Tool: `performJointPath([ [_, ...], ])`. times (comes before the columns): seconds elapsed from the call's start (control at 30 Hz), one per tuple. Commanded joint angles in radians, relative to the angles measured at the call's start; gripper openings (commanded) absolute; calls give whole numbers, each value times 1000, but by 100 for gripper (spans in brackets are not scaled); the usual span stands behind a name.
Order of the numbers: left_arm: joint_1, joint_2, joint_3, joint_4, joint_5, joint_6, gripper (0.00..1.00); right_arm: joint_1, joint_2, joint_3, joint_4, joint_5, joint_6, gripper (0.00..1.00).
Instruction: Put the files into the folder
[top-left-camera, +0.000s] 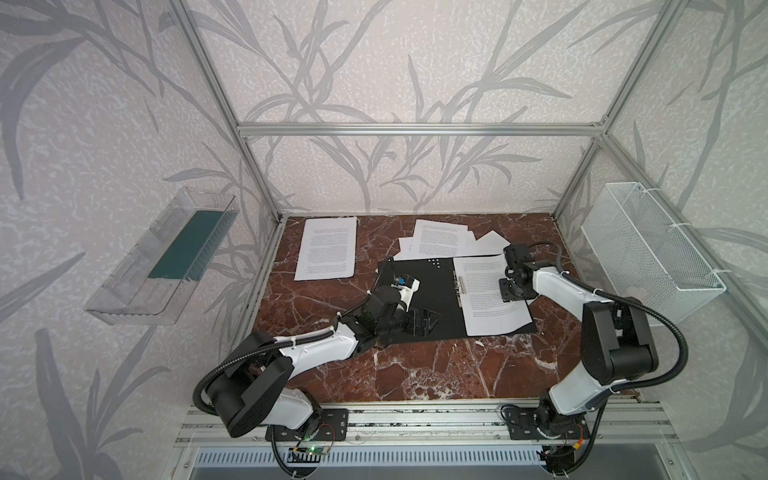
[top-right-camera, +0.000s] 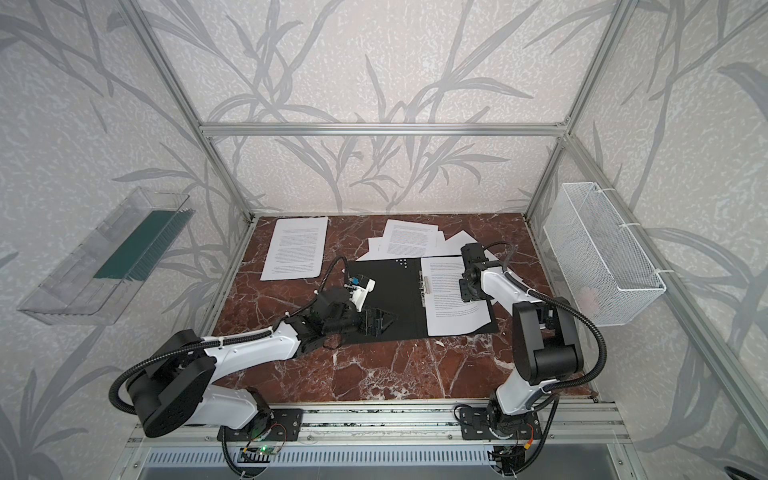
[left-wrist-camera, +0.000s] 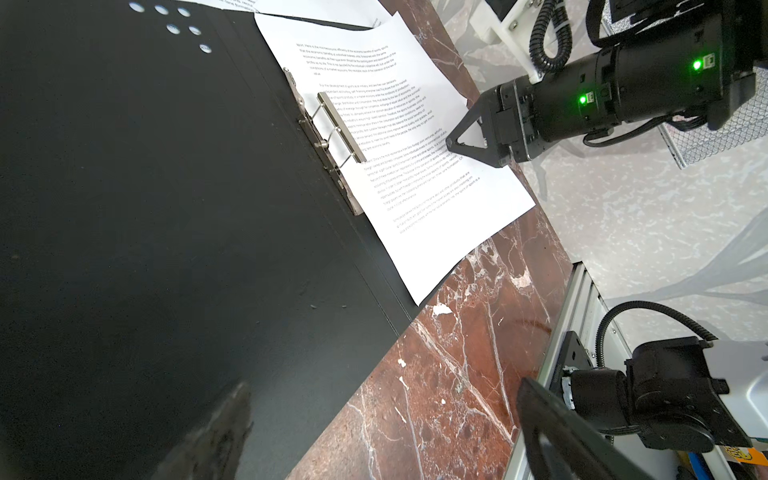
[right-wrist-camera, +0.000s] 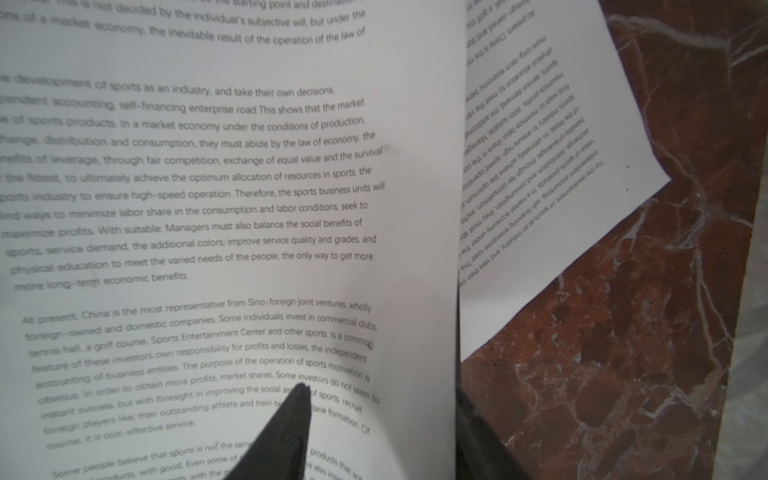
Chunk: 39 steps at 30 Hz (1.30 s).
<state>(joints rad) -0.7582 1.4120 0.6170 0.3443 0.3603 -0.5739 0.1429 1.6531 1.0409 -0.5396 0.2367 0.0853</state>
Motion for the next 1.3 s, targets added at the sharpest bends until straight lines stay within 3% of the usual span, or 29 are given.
performJointPath([
  [0.0, -1, 12, 27, -4, -10, 23, 99, 1, 16, 17, 16, 16, 12, 53],
  [0.2, -1, 10, 29, -8, -11, 22, 99, 1, 33, 22, 25, 60, 26, 58],
  [0.27, -1, 10, 30, -8, -8, 23, 99, 1, 24, 11, 37, 107, 41, 71],
  [0.43, -2, -3, 27, -11, -12, 23, 99, -5, -40, -34, 81, 212, 89, 90],
  [0.47, -2, -7, 26, -11, -12, 24, 99, -13, -70, -50, 94, 217, 106, 99],
  [0.7, -1, -39, 17, -17, -28, 23, 99, -106, -277, -176, 211, -70, 208, 99],
  [0.97, -2, -201, -13, -56, -56, 11, 99, 86, -335, -206, 206, -138, 209, 99],
  [1.27, -14, -362, -80, -31, -116, 65, 99, 252, -173, -159, 264, -149, 207, 73],
])
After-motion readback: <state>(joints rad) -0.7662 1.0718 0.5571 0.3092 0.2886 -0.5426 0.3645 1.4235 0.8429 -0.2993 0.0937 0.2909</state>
